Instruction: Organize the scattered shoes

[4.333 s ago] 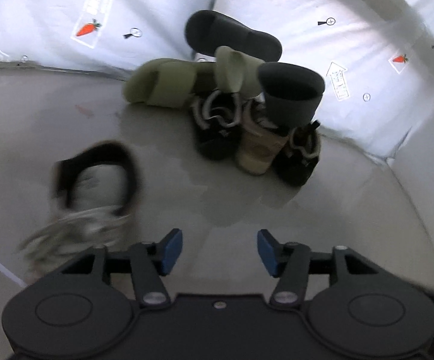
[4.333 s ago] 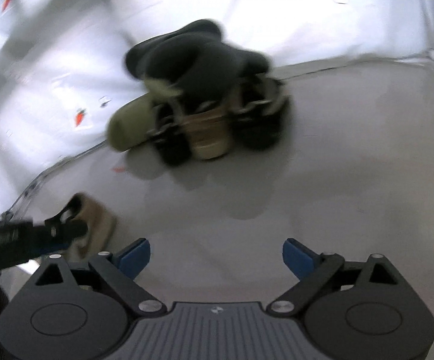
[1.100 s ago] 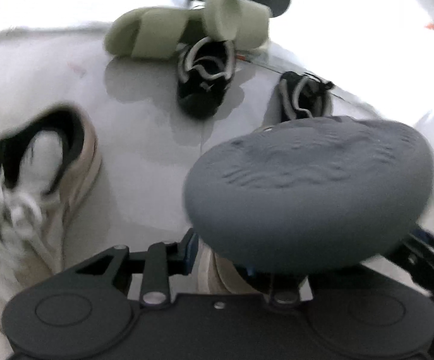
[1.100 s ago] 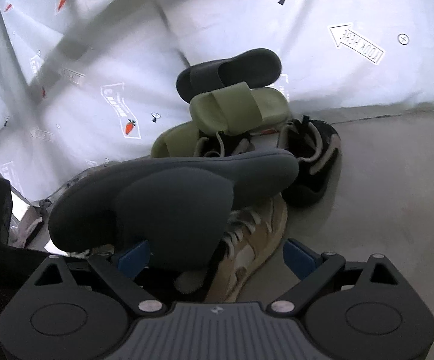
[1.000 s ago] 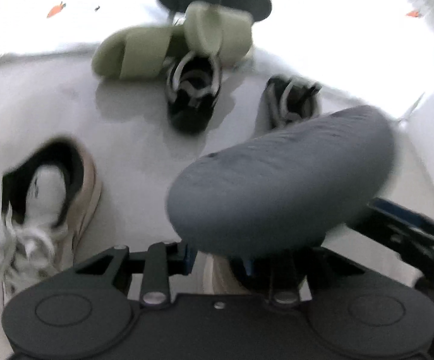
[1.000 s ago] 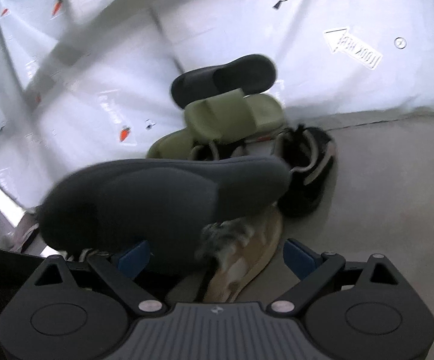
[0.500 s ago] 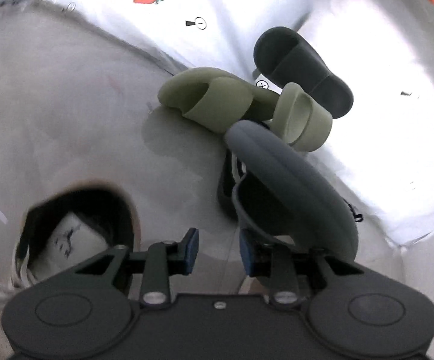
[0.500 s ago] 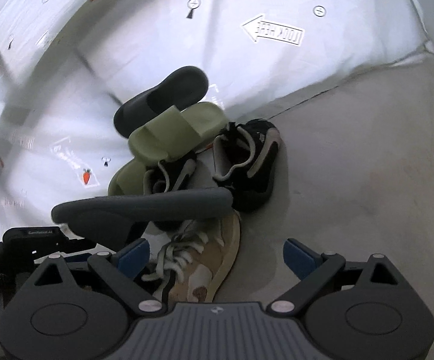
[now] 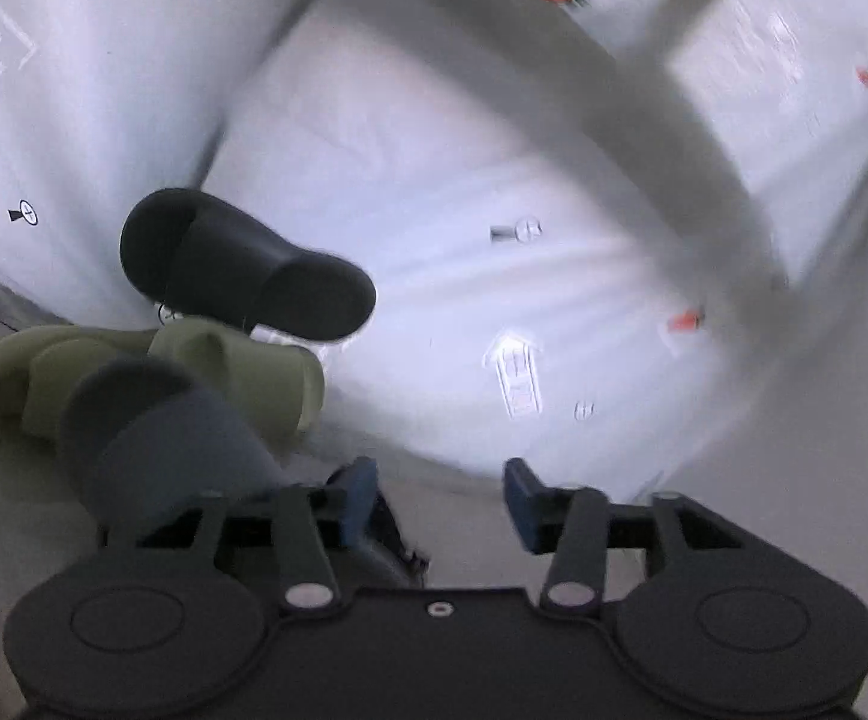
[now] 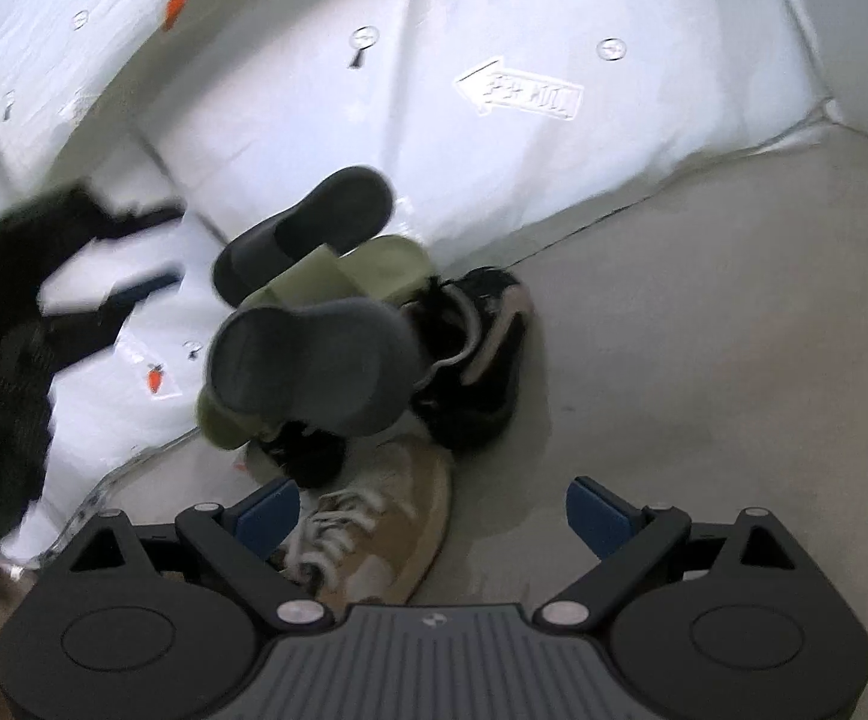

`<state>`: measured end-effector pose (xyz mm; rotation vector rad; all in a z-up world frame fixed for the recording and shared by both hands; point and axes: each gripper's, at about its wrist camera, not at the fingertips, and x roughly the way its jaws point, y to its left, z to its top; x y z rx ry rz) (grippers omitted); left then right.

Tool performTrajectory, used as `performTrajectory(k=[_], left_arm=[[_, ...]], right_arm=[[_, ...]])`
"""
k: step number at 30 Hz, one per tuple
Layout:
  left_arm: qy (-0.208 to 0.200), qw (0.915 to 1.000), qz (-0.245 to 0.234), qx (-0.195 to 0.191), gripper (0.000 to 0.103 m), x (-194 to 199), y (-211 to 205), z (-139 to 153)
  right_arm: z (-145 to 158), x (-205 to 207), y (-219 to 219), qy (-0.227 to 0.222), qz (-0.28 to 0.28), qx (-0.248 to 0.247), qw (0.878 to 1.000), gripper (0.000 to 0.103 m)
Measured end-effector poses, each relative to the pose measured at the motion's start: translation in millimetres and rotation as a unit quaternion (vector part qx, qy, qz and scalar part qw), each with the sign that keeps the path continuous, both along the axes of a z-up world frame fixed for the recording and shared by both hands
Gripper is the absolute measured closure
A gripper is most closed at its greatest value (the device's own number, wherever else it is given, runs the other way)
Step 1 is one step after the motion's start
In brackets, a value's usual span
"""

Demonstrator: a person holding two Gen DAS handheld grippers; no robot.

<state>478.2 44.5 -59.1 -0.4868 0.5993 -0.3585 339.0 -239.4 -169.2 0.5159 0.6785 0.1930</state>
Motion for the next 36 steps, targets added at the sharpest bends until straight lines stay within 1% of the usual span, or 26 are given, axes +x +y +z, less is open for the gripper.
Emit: performTrajectory(k=[2, 3, 6, 8, 11, 12, 14, 15, 17, 19, 20, 21, 24, 25, 28, 29, 31, 33, 34, 35, 36], left_arm=[[0.032, 0.9984, -0.006, 0.045, 0.051, -23.3, -0.5, -24.2], [0.054, 0.9969, -0.006, 0.056, 0.051, -35.2, 3.4, -37.8], [0.112, 0.9912, -0.003, 0.071, 0.051, -64.6, 17.0, -72.5], [0.15, 0.985, -0.01, 0.085, 0.051, -82.6, 18.5, -93.8], [0.178, 0.9761, -0.037, 0.119, 0.051, -99.0, 4.5, -120.2], [0.178, 0.9758, -0.037, 0.121, 0.05, -99.9, 1.4, -123.9], [0.177, 0.9773, -0.031, 0.112, 0.052, -97.1, 1.5, -125.5], [0.181, 0.9772, -0.028, 0.107, 0.063, -95.3, 2.6, -126.4], [0.19, 0.9755, -0.009, 0.11, 0.067, -98.2, 4.6, -129.1], [0.193, 0.9749, -0.007, 0.111, 0.075, -103.9, 4.6, -127.9], [0.196, 0.9741, -0.009, 0.113, 0.081, -105.9, 3.8, -126.1], [0.198, 0.9733, -0.011, 0.115, 0.081, -107.9, 3.0, -124.2], [0.206, 0.9684, -0.016, 0.139, 0.081, -122.9, 1.6, -118.2], [0.208, 0.9679, -0.018, 0.141, 0.081, -135.4, 8.5, -118.6], [0.215, 0.9673, -0.02, 0.132, 0.081, -157.5, 20.4, -119.6], [0.219, 0.9668, -0.024, 0.13, 0.081, -164.4, 24.1, -120.1], [0.224, 0.9655, -0.031, 0.13, 0.081, -177.6, 29.3, -120.2], [0.227, 0.9647, -0.035, 0.128, 0.081, -190.1, 34.5, -120.3], [0.229, 0.9648, -0.036, 0.123, 0.081, -195.6, 37.5, -120.5], [0.231, 0.9657, -0.038, 0.111, 0.08, -202.5, 42.7, -120.9], [0.226, 0.9686, -0.04, 0.096, 0.079, -209.9, 48.8, -118.9]], right_arm=[[-3.4, 0.1, -5.0, 0.007, -0.007, 0.012, 1.0, 0.007], [-5.7, 0.9, -5.9, 0.011, -0.009, 0.017, 1.0, 0.007], [-10.0, 5.0, -3.1, 0.019, -0.003, 0.021, 1.0, 0.007], [-11.5, 8.4, 1.9, 0.022, 0.007, 0.021, 1.0, 0.007], [-11.9, 10.6, 9.0, 0.022, 0.022, 0.019, 0.999, 0.007], [-11.2, 9.5, 11.6, 0.021, 0.028, 0.016, 0.999, 0.007], [-9.4, 5.0, 16.7, 0.02, 0.04, 0.008, 0.999, 0.007], [-8.1, 1.3, 17.7, 0.021, 0.042, 0.004, 0.999, 0.007], [-6.7, -6.5, 16.8, 0.023, 0.043, 0.006, 0.999, 0.007], [-6.6, -14.1, 15.7, 0.027, 0.04, 0.009, 0.999, 0.007], [-6.8, -17.9, 15.3, 0.031, 0.038, 0.009, 0.999, 0.007], [-7.2, -21.4, 15.9, 0.033, 0.039, 0.007, 0.999, 0.007], [-8.4, -31.5, 19.3, 0.041, 0.045, 0.0, 0.998, 0.007], [-8.5, -33.5, 20.7, 0.043, 0.047, -0.003, 0.998, 0.007], [-7.8, -43.1, 31.4, 0.054, 0.06, -0.036, 0.996, 0.007], [-7.5, -47.9, 37.3, 0.057, 0.072, -0.058, 0.994, 0.007], [-7.0, -56.4, 47.1, 0.06, 0.095, -0.098, 0.989, 0.007], [-5.9, -70.6, 63.3, 0.057, 0.135, -0.155, 0.977, 0.007], [-5.9, -74.6, 67.6, 0.057, 0.147, -0.166, 0.974, 0.008], [-6.6, -82.5, 76.0, 0.057, 0.173, -0.182, 0.966, 0.009], [-7.6, -90.5, 85.0, 0.058, 0.2, -0.193, 0.959, 0.01]])
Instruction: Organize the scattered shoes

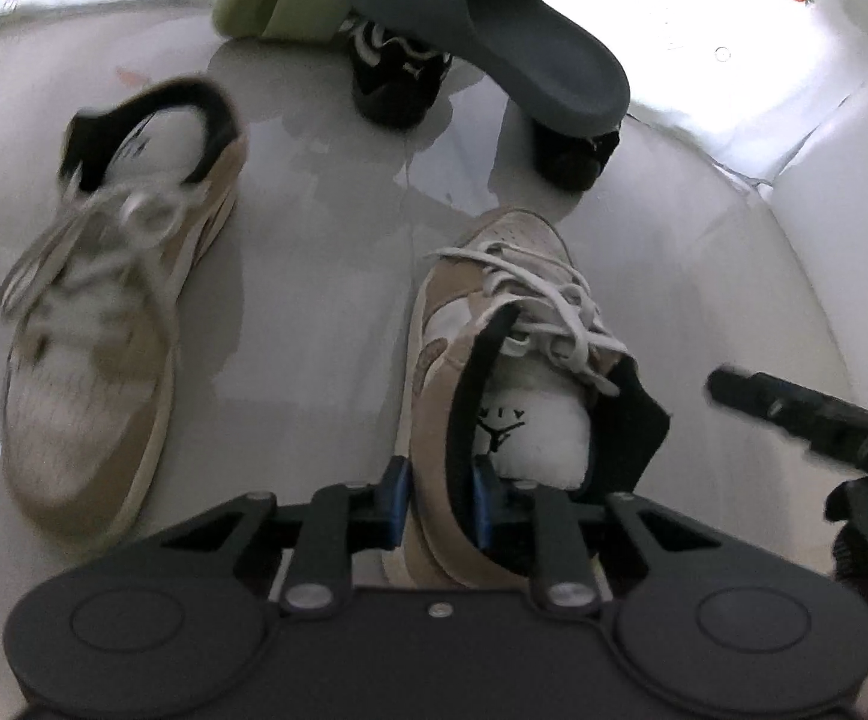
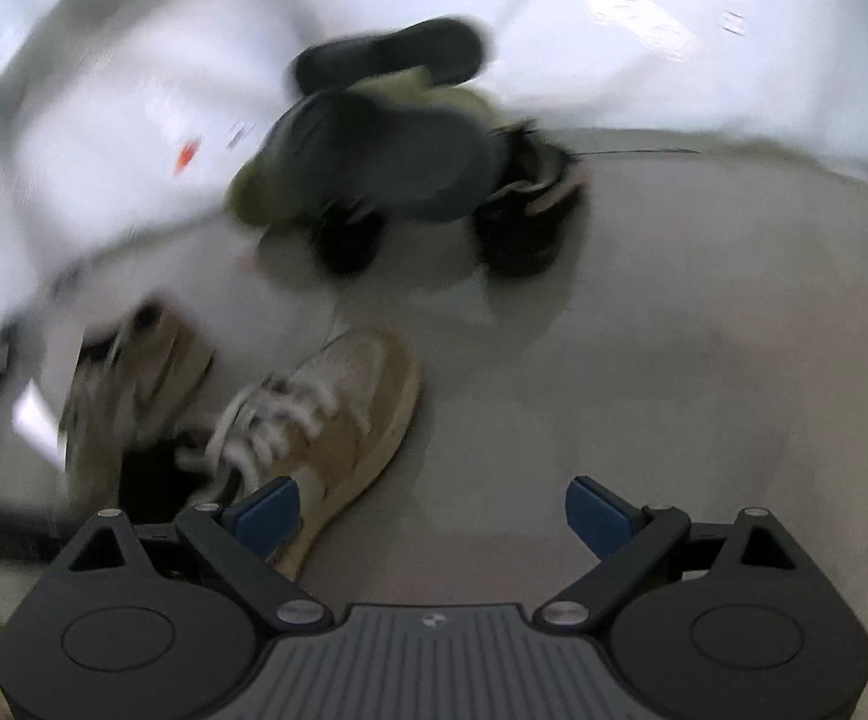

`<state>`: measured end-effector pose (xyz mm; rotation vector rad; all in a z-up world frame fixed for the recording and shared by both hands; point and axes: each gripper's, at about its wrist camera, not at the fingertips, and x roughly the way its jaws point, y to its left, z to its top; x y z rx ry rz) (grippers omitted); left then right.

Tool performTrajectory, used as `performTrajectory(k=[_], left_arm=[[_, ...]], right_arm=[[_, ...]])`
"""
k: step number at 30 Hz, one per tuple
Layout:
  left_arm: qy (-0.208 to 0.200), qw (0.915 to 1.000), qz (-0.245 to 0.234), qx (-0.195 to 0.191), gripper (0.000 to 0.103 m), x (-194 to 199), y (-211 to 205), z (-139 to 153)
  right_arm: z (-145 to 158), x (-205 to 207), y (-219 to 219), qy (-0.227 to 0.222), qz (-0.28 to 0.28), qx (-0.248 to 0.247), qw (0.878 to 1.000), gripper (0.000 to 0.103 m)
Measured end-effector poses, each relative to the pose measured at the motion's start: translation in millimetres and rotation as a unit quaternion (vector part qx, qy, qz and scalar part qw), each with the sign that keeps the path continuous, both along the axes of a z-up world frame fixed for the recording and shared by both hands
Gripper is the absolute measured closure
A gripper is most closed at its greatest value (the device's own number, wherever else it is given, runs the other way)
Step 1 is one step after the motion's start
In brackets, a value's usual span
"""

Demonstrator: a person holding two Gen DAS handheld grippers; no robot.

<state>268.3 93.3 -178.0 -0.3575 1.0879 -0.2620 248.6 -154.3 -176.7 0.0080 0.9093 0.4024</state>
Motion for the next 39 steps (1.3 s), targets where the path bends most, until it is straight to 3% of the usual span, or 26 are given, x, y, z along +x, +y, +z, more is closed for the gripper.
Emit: performTrajectory(k=[2, 4, 5, 9, 12, 15, 18, 20, 25, 27, 30, 32, 33, 36, 39], left_arm=[[-0.02, 0.9993, 0.002, -0.03, 0.08, -14.7, 11.7, 6.6], [-0.055, 0.9969, 0.003, -0.057, 0.081, -27.4, 23.9, 19.5], [-0.074, 0.9948, 0.004, -0.07, 0.081, -33.6, 30.1, 26.5], [-0.109, 0.9906, 0.024, -0.078, 0.081, -44.1, 53.4, 43.6], [-0.11, 0.9906, 0.036, -0.074, 0.081, -48.8, 72.4, 43.7], [-0.108, 0.9906, 0.048, -0.069, 0.081, -53.8, 92.3, 42.7], [-0.116, 0.989, 0.066, -0.064, 0.081, -58.7, 120.7, 46.1], [-0.125, 0.9873, 0.077, -0.06, 0.081, -60.0, 139.4, 48.3], [-0.136, 0.9862, 0.083, -0.046, 0.081, -52.2, 163.2, 48.4], [-0.14, 0.9855, 0.085, -0.043, 0.08, -48.9, 167.7, 48.5], [-0.138, 0.9849, 0.094, -0.044, 0.079, -36.4, 176.0, 44.1], [-0.135, 0.9846, 0.103, -0.04, 0.079, -22.8, 179.6, 39.7], [-0.135, 0.9846, 0.104, -0.039, 0.079, -19.9, 180.1, 38.6], [-0.128, 0.9848, 0.108, -0.046, 0.078, -2.5, 180.2, 31.5], [-0.118, 0.9875, 0.093, -0.048, 0.079, 19.3, 172.8, 24.3]], right_arm=[[-2.7, -12.9, 16.2, 0.016, 0.054, -0.01, 0.998, 0.018], [-3.0, -23.9, 32.0, 0.024, 0.097, -0.018, 0.995, 0.036], [-1.9, -28.4, 38.3, 0.021, 0.109, -0.023, 0.994, 0.039], [1.0, -34.7, 66.4, 0.048, 0.163, -0.015, 0.985, 0.07], [-0.5, -35.4, 90.9, 0.06, 0.187, -0.003, 0.981, 0.073], [-8.0, -26.3, 116.6, 0.066, 0.184, 0.0, 0.981, 0.076], [-17.6, -9.0, 135.2, 0.069, 0.15, 0.006, 0.986, 0.091], [-21.8, 3.0, 140.9, 0.071, 0.132, 0.026, 0.988, 0.094], [-26.5, 38.8, 164.5, 0.04, 0.087, 0.034, 0.995, 0.103], [-25.1, 48.9, 168.7, 0.031, 0.077, 0.051, 0.995, 0.101], [-14.8, 55.1, 169.9, 0.016, 0.1, 0.065, 0.993, 0.082], [3.0, 47.9, 163.7, -0.022, 0.13, 0.065, 0.989, 0.072], [10.5, 43.0, 158.6, -0.044, 0.138, 0.065, 0.987, 0.062], [17.1, 36.9, 143.8, -0.087, 0.129, 0.019, 0.988, 0.017], [4.2, 45.5, 129.9, -0.082, 0.126, -0.026, 0.988, 0.016]])
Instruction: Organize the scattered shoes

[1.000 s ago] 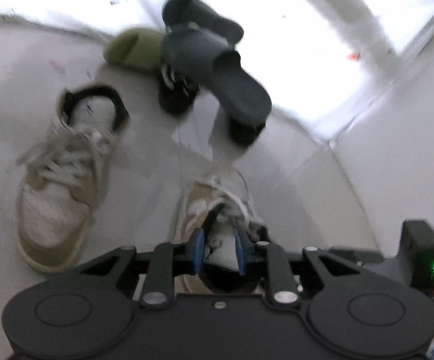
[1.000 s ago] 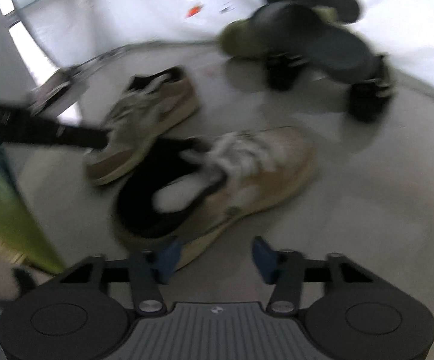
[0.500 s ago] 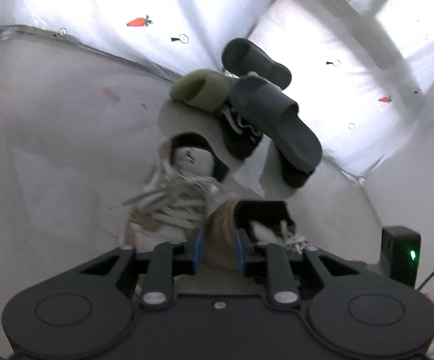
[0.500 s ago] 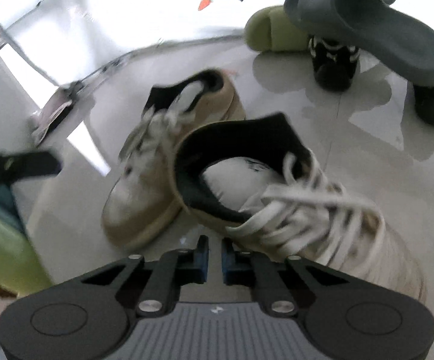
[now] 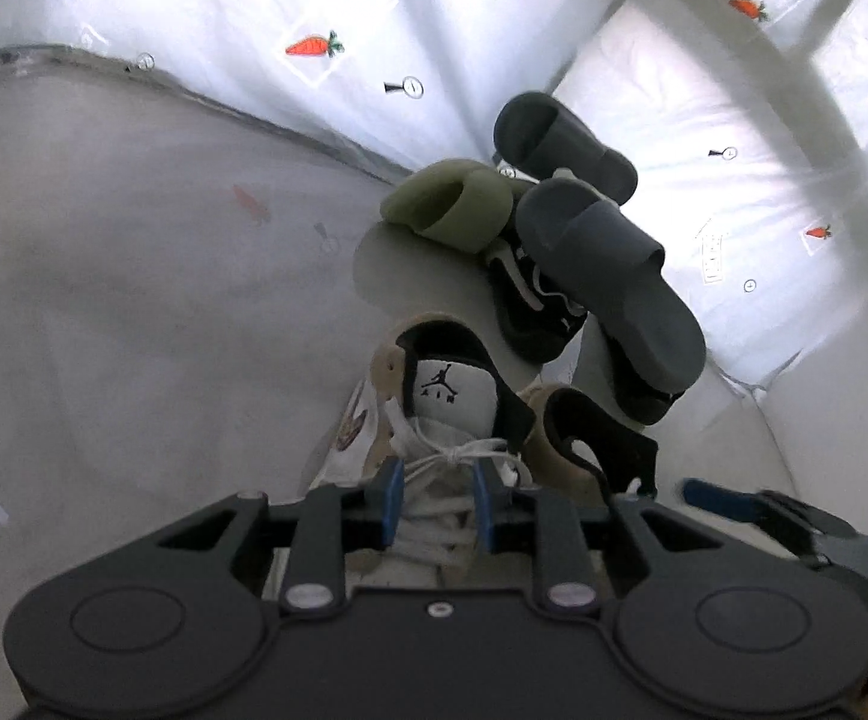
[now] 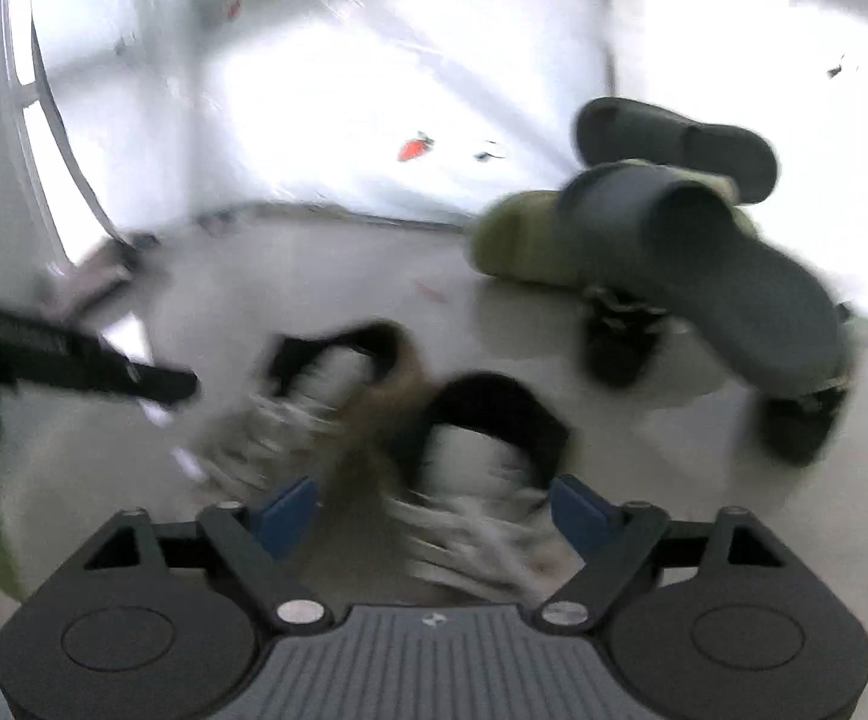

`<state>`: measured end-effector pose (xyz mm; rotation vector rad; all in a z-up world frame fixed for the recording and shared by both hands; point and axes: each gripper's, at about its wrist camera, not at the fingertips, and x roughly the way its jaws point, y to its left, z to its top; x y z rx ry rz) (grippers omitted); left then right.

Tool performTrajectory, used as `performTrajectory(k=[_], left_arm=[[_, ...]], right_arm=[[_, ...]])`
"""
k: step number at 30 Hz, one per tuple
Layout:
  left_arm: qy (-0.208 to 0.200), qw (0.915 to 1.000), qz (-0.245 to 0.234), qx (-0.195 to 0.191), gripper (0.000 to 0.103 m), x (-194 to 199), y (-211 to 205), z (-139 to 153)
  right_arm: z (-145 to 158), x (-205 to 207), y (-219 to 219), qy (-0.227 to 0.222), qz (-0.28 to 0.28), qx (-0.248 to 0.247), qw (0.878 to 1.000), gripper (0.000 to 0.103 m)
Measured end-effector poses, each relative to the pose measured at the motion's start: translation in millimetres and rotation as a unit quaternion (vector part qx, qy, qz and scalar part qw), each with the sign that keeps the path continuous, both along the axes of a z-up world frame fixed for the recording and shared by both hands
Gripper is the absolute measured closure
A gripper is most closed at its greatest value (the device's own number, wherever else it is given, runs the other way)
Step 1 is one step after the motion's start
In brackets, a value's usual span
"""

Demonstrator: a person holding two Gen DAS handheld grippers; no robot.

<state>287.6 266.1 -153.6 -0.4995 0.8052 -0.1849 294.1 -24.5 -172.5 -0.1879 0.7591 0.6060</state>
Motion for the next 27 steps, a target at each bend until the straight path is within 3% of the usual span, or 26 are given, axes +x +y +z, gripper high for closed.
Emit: performTrajectory(k=[3, 6, 11, 16, 18, 21, 23, 25, 26, 27], left_arm=[[-0.001, 0.9998, -0.018, 0.008, 0.079, 8.9, -8.5, -1.2], [-0.003, 0.9993, -0.029, 0.025, 0.078, 7.6, -13.1, -0.6], [-0.003, 0.9998, 0.011, 0.017, 0.079, -7.7, 3.9, -1.4], [-0.001, 0.9993, 0.038, -0.001, 0.078, -13.6, 15.9, -3.0], [-0.005, 0.9993, 0.036, 0.003, 0.079, -14.4, 15.4, -1.6], [-0.012, 0.9993, 0.034, 0.01, 0.079, -16.0, 14.2, 1.4], [-0.011, 0.9993, 0.035, 0.011, 0.079, -16.9, 15.2, 1.3], [-0.007, 0.9993, 0.036, 0.007, 0.078, -16.1, 16.6, -0.6], [-0.004, 0.9993, 0.037, 0.003, 0.079, -14.9, 17.8, -2.2], [-0.001, 0.9993, 0.038, 0.0, 0.079, -13.6, 18.8, -3.7]], right_arm=[[-24.4, 19.7, -6.5, 0.041, -0.012, -0.001, 0.999, 0.016], [-41.2, 37.7, -2.5, 0.083, -0.039, 0.039, 0.995, 0.017], [-44.8, 48.2, 36.1, 0.091, -0.083, 0.017, 0.992, 0.018], [-41.8, 55.0, 69.2, 0.123, -0.08, 0.017, 0.989, 0.018], [-36.0, 55.2, 69.4, 0.133, -0.052, 0.022, 0.989, 0.017], [-28.2, 56.0, 44.4, 0.137, -0.046, 0.109, 0.983, 0.018], [-29.4, 59.5, 34.1, 0.147, -0.043, 0.125, 0.98, 0.018], [-34.4, 61.3, 30.8, 0.157, -0.032, 0.12, 0.98, 0.021], [-39.4, 60.9, 33.5, 0.161, -0.021, 0.106, 0.981, 0.029], [-43.0, 60.0, 33.7, 0.161, -0.018, 0.116, 0.98, 0.03]])
